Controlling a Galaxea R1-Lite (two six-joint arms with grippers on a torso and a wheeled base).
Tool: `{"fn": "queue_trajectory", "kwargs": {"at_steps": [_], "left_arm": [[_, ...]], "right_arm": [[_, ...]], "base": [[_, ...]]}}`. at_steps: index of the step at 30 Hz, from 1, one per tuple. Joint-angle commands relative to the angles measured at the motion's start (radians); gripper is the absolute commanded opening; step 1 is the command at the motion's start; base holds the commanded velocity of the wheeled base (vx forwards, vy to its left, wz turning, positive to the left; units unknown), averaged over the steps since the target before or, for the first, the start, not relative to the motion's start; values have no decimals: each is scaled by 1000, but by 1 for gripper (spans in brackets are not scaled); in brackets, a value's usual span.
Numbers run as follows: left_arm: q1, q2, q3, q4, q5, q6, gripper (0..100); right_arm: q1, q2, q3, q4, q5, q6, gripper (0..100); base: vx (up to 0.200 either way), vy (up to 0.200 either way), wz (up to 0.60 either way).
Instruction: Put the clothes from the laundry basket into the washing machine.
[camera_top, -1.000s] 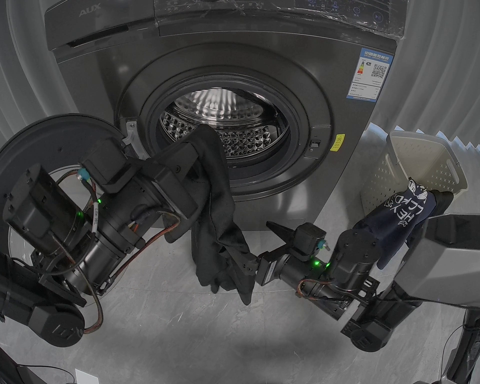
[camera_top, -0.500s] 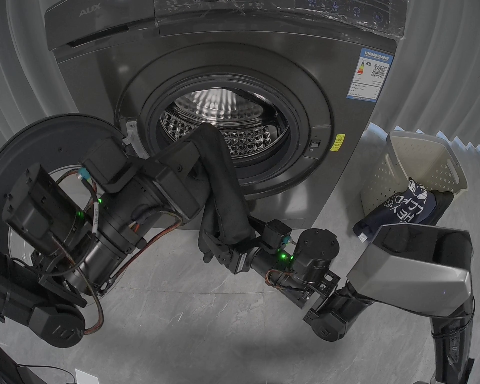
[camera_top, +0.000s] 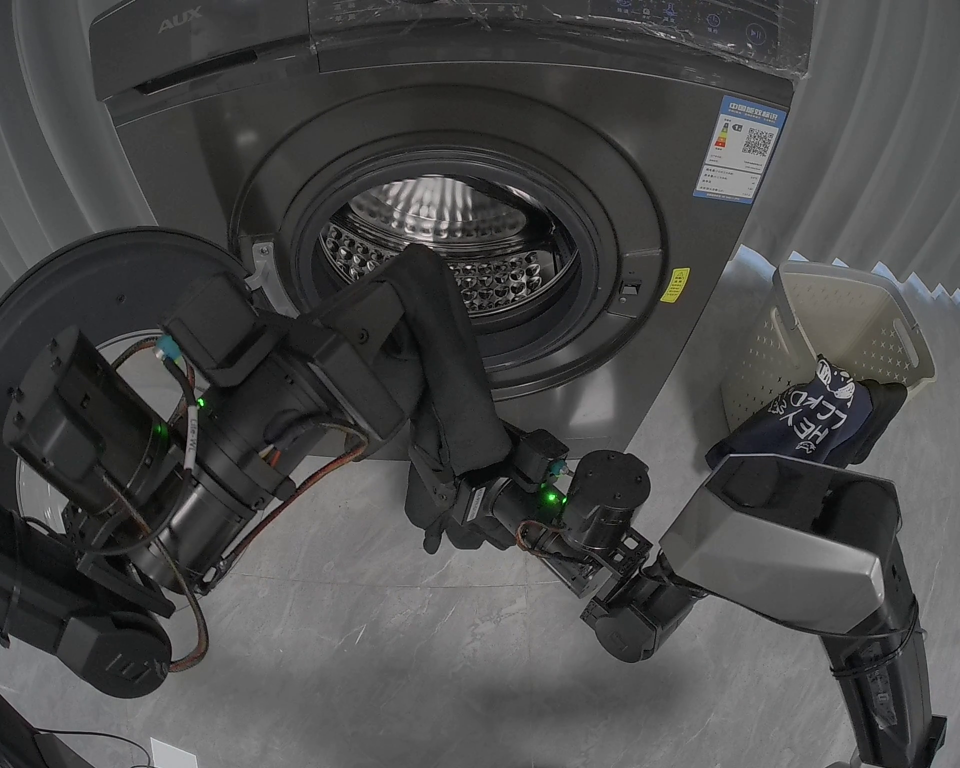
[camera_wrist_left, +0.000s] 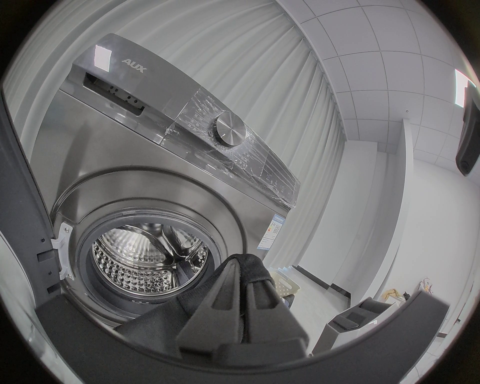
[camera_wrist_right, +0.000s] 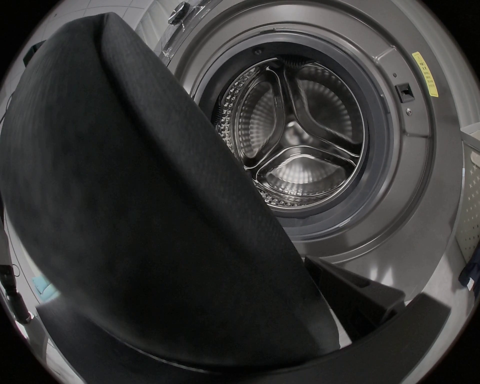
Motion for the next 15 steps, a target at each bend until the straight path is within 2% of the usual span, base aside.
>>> {"fn": "queue_trajectory", "kwargs": {"at_steps": [1, 2, 6, 7, 15], "left_arm": [[0, -2, 2, -2, 2, -2, 0], [3, -2, 3, -3, 7, -2, 0], [17, 4, -1, -2, 17, -2, 0], [63, 6, 6, -5, 17, -4, 0], [169, 4, 36, -6, 17, -8, 0]], "right_arm": [[-7, 42, -39, -5, -3, 0, 100], [-13, 47, -50, -8, -3, 2, 0], [-30, 47, -55, -8, -3, 2, 0], [-47, 35, -55, -10, -2, 2, 0], [-107, -62, -4, -10, 3, 0, 0]], "base": [[0, 0, 0], [0, 0, 0], [0, 0, 0], [0, 0, 0], [0, 0, 0]]}}
